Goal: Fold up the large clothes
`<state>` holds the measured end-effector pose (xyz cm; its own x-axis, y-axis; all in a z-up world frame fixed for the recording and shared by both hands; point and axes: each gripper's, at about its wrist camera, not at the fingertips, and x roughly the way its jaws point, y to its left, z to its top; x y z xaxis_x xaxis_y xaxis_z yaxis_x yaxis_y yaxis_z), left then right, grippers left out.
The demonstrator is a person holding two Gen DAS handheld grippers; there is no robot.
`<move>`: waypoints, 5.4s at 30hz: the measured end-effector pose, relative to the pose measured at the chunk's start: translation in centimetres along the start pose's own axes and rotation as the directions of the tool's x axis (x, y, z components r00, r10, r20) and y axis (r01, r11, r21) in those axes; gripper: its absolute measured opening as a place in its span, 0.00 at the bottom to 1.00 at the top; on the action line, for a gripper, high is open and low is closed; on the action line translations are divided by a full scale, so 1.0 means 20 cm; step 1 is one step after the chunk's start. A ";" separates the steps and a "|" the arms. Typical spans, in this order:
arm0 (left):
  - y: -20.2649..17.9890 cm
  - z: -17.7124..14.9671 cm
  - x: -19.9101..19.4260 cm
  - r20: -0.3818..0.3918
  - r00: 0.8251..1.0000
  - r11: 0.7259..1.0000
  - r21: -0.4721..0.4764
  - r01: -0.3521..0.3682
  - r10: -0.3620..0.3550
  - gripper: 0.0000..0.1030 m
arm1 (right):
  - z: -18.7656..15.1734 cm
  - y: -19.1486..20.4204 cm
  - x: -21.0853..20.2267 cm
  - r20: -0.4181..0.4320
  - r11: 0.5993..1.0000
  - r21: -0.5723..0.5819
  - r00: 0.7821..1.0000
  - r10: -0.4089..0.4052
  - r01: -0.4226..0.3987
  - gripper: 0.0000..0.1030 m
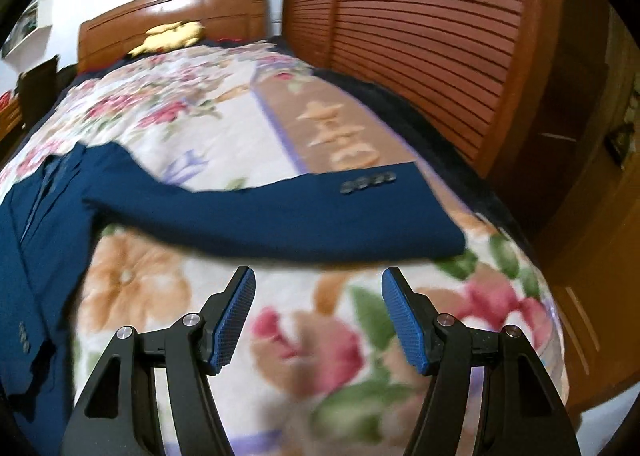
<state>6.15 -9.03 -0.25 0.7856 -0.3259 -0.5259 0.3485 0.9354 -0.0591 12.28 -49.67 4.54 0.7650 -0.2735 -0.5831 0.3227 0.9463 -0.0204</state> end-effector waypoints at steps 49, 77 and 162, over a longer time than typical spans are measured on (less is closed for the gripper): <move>0.04 -0.01 0.01 -0.029 1.000 1.000 0.006 0.006 -0.006 0.85 | 0.29 0.41 -0.32 0.203 0.979 -0.197 0.979 -0.012 0.053 0.04; 0.47 -0.06 -0.27 0.036 0.993 0.990 -0.085 -0.110 0.113 0.85 | -0.30 1.29 -1.11 0.206 0.700 -0.636 0.803 0.559 -0.324 0.04; 0.39 -0.12 -0.22 -0.059 0.992 0.989 -0.100 -0.113 0.108 0.05 | -0.68 1.14 -0.39 0.001 0.827 -0.437 0.919 0.394 -0.354 0.51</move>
<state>4.22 0.09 -0.42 0.7870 -0.2148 -0.5784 0.2044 0.9753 -0.0841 6.16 -23.63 -2.46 0.8310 0.1217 -0.5428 -0.2476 0.9547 -0.1649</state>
